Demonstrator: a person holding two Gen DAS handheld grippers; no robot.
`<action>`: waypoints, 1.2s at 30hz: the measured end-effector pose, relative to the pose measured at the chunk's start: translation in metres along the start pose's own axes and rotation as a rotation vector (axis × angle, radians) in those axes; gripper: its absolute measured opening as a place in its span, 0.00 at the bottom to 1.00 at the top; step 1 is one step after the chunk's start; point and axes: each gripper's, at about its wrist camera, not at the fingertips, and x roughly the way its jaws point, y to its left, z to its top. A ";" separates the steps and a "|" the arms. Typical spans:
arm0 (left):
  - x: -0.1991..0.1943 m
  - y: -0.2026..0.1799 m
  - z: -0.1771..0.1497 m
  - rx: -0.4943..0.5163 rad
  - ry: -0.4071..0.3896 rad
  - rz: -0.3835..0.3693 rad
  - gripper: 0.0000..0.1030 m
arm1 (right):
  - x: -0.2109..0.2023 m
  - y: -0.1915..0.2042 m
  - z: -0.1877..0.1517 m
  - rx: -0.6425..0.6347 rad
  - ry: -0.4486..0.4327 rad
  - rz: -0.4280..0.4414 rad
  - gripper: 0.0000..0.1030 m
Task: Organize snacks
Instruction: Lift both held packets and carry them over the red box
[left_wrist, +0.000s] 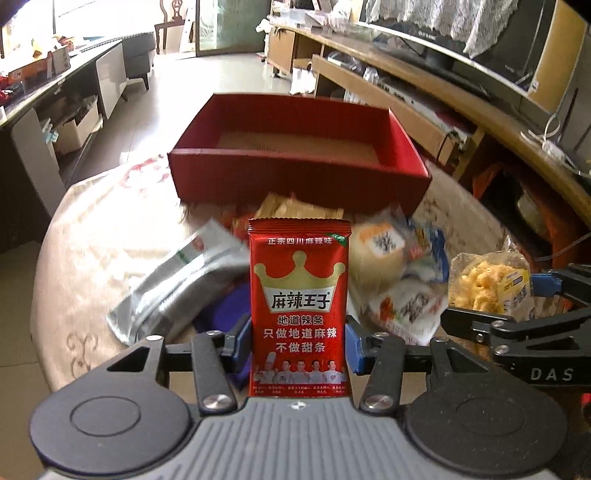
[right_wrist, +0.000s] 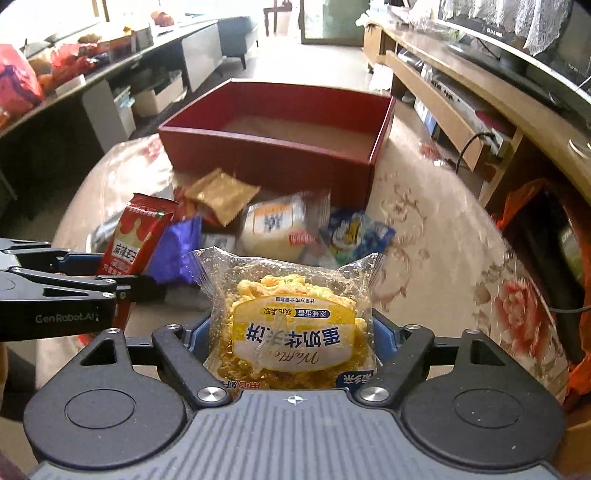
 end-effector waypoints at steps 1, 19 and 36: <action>0.001 0.000 0.004 0.000 -0.007 -0.001 0.48 | 0.001 -0.001 0.005 0.008 -0.008 -0.002 0.83; 0.024 -0.005 0.080 0.002 -0.100 0.014 0.48 | 0.021 -0.021 0.068 0.106 -0.103 -0.026 0.82; 0.069 -0.001 0.149 -0.009 -0.167 0.079 0.48 | 0.059 -0.040 0.129 0.171 -0.151 -0.043 0.82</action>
